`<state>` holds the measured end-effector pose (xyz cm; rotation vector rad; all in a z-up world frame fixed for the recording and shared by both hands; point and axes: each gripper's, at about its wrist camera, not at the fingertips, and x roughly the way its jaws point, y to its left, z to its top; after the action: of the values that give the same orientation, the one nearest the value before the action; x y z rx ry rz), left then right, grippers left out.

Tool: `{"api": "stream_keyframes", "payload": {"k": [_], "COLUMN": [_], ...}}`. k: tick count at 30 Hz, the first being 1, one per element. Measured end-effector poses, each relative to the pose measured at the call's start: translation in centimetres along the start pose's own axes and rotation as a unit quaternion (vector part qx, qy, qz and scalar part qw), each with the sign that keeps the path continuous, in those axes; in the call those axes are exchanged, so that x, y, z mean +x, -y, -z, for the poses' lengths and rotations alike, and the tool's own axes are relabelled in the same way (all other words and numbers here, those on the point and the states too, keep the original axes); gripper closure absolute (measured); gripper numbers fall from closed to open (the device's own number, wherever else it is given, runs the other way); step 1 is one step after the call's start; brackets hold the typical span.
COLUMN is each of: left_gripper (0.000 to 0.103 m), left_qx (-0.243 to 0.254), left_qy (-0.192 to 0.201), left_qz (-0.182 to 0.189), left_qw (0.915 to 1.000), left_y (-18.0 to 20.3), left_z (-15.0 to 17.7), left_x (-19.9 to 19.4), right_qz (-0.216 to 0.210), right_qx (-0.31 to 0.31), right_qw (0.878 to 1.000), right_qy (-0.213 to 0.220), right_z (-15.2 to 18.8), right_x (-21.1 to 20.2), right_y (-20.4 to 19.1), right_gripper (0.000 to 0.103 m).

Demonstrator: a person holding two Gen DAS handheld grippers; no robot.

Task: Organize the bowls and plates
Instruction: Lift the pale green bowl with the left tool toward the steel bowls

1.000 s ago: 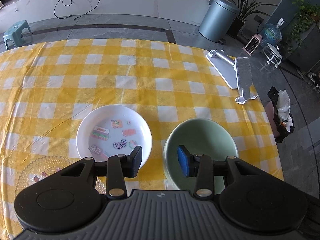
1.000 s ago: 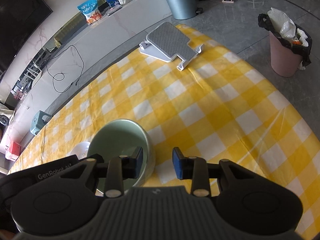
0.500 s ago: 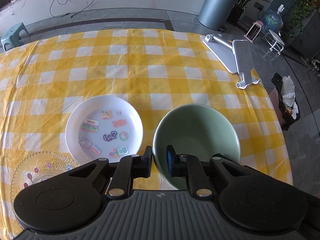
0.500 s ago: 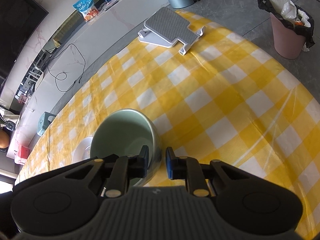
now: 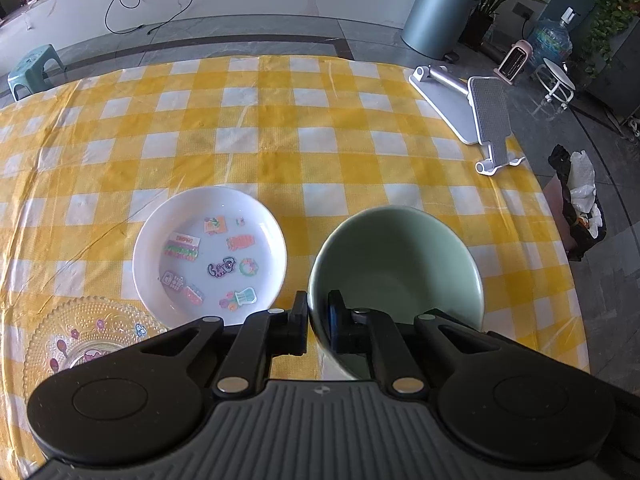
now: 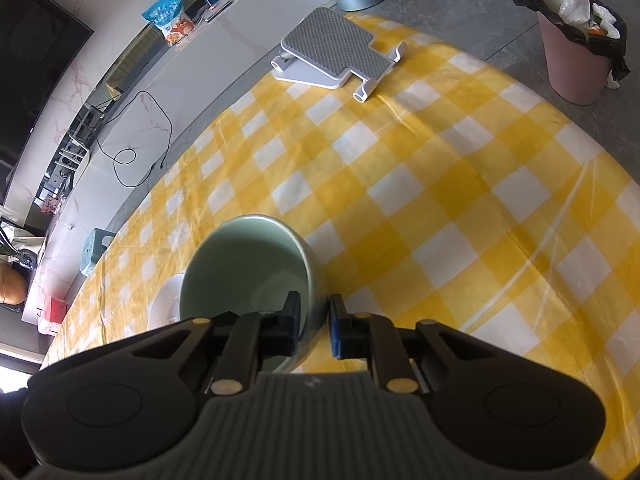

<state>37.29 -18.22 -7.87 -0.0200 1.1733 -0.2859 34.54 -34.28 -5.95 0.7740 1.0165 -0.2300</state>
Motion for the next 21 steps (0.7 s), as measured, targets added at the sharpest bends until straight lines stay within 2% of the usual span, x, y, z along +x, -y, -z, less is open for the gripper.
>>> {"api": "stream_keyframes", "payload": {"k": [8, 21], "left_gripper": [0.093, 0.093], "left_qx": [-0.021, -0.037], "left_qy": [0.005, 0.038], "left_qz": [0.01, 0.004], "left_qw": [0.9997, 0.9986], "left_y": [-0.5, -2.3], "left_z": [0.2, 0.7], "left_x": [-0.8, -4.8], "right_qz": [0.002, -0.03], "right_qx": [-0.014, -0.03], "right_qw": [1.0, 0.999], "right_qy": [0.013, 0.02], "right_z": [0.1, 1.2], "right_x": [-0.8, -2.8], "right_y": [-0.5, -2.7], "right_gripper": [0.091, 0.093]}}
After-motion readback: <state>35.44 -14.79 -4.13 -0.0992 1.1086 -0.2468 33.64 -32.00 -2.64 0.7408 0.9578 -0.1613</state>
